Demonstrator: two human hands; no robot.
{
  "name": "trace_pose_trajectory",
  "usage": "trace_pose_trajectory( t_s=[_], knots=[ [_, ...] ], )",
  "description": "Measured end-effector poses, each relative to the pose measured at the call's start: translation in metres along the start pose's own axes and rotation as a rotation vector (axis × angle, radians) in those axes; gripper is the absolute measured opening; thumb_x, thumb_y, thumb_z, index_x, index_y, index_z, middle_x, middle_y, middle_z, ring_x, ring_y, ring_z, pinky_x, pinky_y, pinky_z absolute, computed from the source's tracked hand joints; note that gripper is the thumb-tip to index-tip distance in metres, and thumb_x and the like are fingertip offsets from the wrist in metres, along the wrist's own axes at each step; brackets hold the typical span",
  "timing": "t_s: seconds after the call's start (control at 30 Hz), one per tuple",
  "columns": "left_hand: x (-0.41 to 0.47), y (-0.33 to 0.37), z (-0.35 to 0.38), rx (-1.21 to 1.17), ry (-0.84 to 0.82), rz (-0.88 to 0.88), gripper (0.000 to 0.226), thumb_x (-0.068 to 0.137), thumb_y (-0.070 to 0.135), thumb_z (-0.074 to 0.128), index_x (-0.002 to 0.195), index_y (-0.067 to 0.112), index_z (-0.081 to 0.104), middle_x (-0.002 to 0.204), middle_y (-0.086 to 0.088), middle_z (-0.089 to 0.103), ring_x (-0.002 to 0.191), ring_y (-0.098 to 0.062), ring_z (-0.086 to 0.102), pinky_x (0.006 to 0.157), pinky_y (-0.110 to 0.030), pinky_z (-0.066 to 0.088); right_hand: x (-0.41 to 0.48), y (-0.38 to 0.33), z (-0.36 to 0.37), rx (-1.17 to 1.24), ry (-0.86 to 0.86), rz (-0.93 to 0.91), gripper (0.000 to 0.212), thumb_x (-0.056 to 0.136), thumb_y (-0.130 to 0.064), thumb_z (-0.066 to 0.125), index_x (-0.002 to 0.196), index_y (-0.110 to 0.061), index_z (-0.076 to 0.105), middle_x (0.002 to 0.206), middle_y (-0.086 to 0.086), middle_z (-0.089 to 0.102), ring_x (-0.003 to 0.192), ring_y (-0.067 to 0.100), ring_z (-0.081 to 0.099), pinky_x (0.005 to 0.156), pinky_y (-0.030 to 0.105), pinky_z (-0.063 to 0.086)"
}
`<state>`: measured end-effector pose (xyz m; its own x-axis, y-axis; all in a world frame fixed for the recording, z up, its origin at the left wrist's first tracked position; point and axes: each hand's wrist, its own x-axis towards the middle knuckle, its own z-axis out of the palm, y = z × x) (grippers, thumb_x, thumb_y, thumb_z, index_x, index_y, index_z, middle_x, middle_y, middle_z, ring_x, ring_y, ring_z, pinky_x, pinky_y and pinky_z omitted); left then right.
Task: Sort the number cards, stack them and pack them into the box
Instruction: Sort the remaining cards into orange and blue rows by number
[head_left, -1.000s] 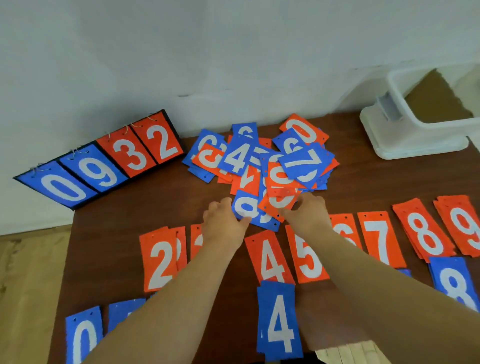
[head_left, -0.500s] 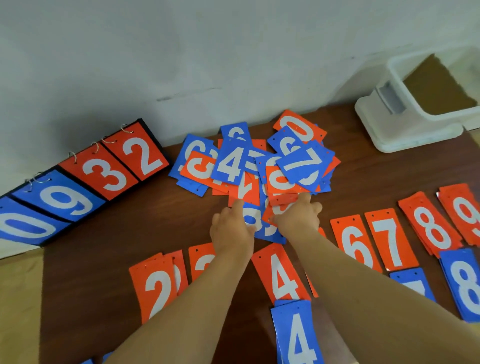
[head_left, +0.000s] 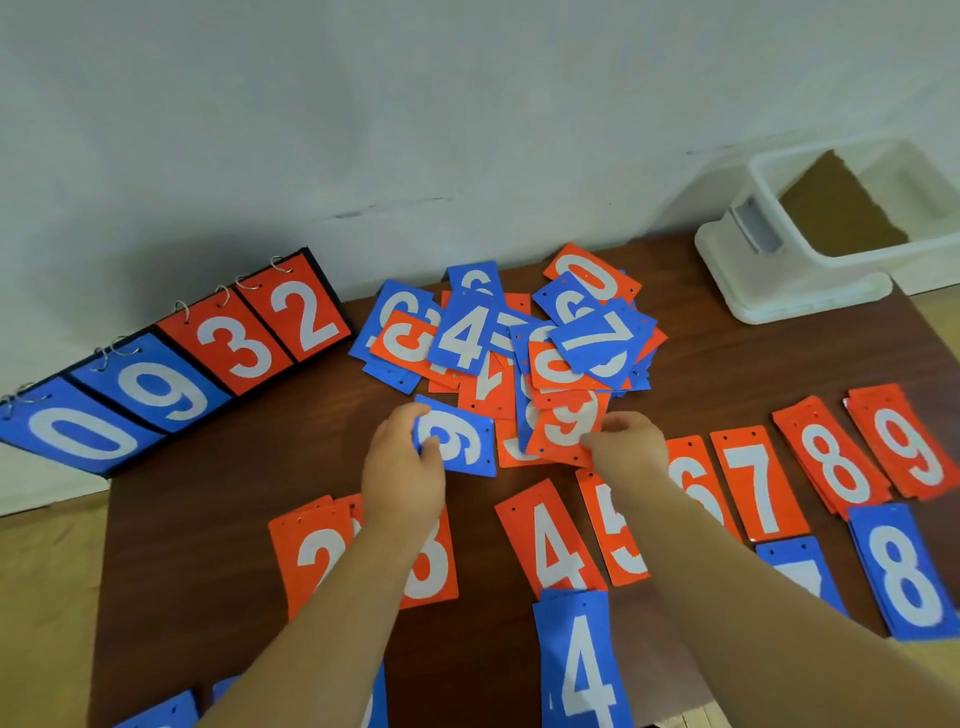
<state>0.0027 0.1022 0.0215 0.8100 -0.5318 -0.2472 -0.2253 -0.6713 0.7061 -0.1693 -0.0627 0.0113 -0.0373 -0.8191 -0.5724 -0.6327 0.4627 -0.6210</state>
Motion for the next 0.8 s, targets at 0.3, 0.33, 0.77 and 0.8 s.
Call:
trace_pose_trajectory(
  t_s=[0.3, 0.33, 0.77, 0.8],
  knots=[
    [-0.054, 0.009, -0.047, -0.154, 0.174, -0.23, 0.033, 0.107, 0.019, 0.047, 0.134, 0.031, 0.06, 0.144, 0.001, 0.054, 0.125, -0.017, 0.056, 0.074, -0.024, 0.053, -0.042, 0.007, -0.068, 0.048, -0.155, -0.059, 0.008, 0.097, -0.019, 0.066, 0.094, -0.026, 0.067, 0.099, -0.002, 0.073, 0.095, 0.021, 0.072, 0.08, 0.042, 0.062],
    [-0.064, 0.009, -0.047, -0.218, 0.198, -0.231, 0.033, 0.107, 0.019, 0.047, 0.133, 0.032, 0.062, 0.143, 0.001, 0.056, 0.123, -0.017, 0.059, 0.081, -0.029, 0.055, -0.047, 0.009, -0.079, 0.045, -0.212, -0.135, 0.014, 0.096, -0.014, 0.065, 0.091, -0.027, 0.07, 0.096, -0.003, 0.075, 0.092, 0.02, 0.073, 0.081, 0.042, 0.062],
    [-0.239, 0.107, 0.012, -0.58, -0.126, -0.018, 0.057, 0.09, 0.01, 0.075, 0.13, 0.047, 0.059, 0.126, 0.009, 0.065, 0.099, -0.015, 0.073, 0.071, -0.032, 0.063, -0.111, 0.009, -0.223, -0.503, -0.767, -0.87, 0.021, 0.093, -0.012, 0.069, 0.109, -0.024, 0.075, 0.102, -0.01, 0.075, 0.095, 0.004, 0.069, 0.083, 0.017, 0.056],
    [-0.248, 0.113, 0.016, -0.555, -0.114, -0.017, 0.058, 0.089, 0.009, 0.075, 0.128, 0.049, 0.058, 0.126, 0.009, 0.064, 0.097, -0.014, 0.074, 0.069, -0.033, 0.063, -0.109, 0.015, -0.228, -0.469, -0.712, -0.892, 0.022, 0.092, -0.014, 0.071, 0.11, -0.026, 0.074, 0.102, -0.01, 0.073, 0.095, 0.006, 0.068, 0.082, 0.016, 0.055]
  ],
)
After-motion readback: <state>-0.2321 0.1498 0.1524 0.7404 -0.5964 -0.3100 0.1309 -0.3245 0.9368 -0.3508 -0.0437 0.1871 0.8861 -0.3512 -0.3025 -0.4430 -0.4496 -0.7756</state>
